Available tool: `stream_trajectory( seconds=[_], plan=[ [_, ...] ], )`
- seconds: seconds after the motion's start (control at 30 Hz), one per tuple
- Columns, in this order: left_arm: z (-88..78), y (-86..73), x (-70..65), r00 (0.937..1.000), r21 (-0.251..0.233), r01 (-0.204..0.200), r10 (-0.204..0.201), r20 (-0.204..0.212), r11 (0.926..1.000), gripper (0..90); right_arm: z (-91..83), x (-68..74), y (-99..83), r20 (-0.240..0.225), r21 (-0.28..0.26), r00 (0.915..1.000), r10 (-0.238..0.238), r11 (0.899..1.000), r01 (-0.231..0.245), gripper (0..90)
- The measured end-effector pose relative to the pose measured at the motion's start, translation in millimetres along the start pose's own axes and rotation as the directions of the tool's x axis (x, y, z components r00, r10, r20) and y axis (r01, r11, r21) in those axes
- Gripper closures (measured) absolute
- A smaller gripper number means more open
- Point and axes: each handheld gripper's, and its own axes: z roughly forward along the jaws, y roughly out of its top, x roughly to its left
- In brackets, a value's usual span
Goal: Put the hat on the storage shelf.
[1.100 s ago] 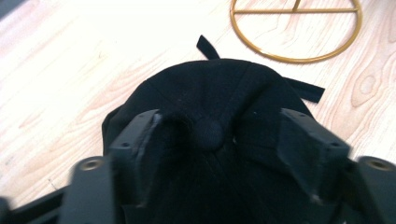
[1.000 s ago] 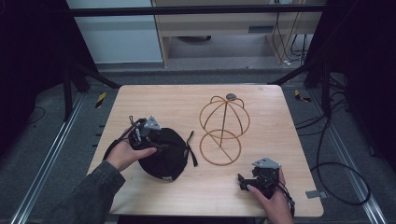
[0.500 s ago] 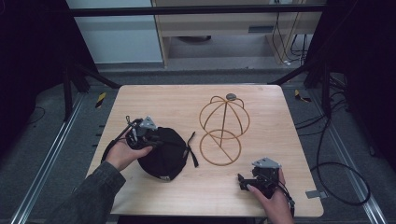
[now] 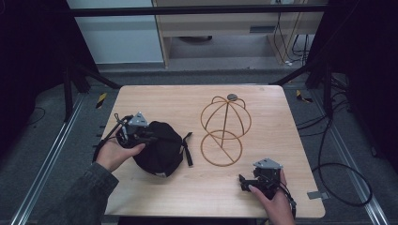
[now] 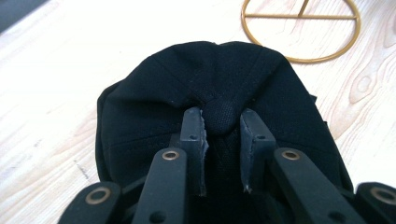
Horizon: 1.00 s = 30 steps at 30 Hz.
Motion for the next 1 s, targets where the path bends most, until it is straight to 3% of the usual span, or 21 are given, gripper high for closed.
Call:
stream_trajectory(
  seconds=[0.63,0.87,1.0],
  plan=[
    [-55.9,28.8,-5.4,0.9962,-0.070,-0.083,0.080,-0.033,0.9942,74.2,0.2,-0.1,0.2,0.001,0.000,1.0000,-0.001,1.000,0.001,0.4],
    [-72.7,34.7,-1.7,0.9973,-0.108,-0.070,0.068,-0.028,0.9917,74.4,0.0,0.1,0.3,-0.001,0.001,1.0000,0.004,1.000,-0.004,0.3],
    [-82.5,39.0,-1.1,0.9955,-0.104,-0.089,0.085,-0.041,0.9905,74.4,0.3,0.0,0.3,0.002,0.000,1.0000,0.002,1.000,-0.002,0.4]
  ],
)
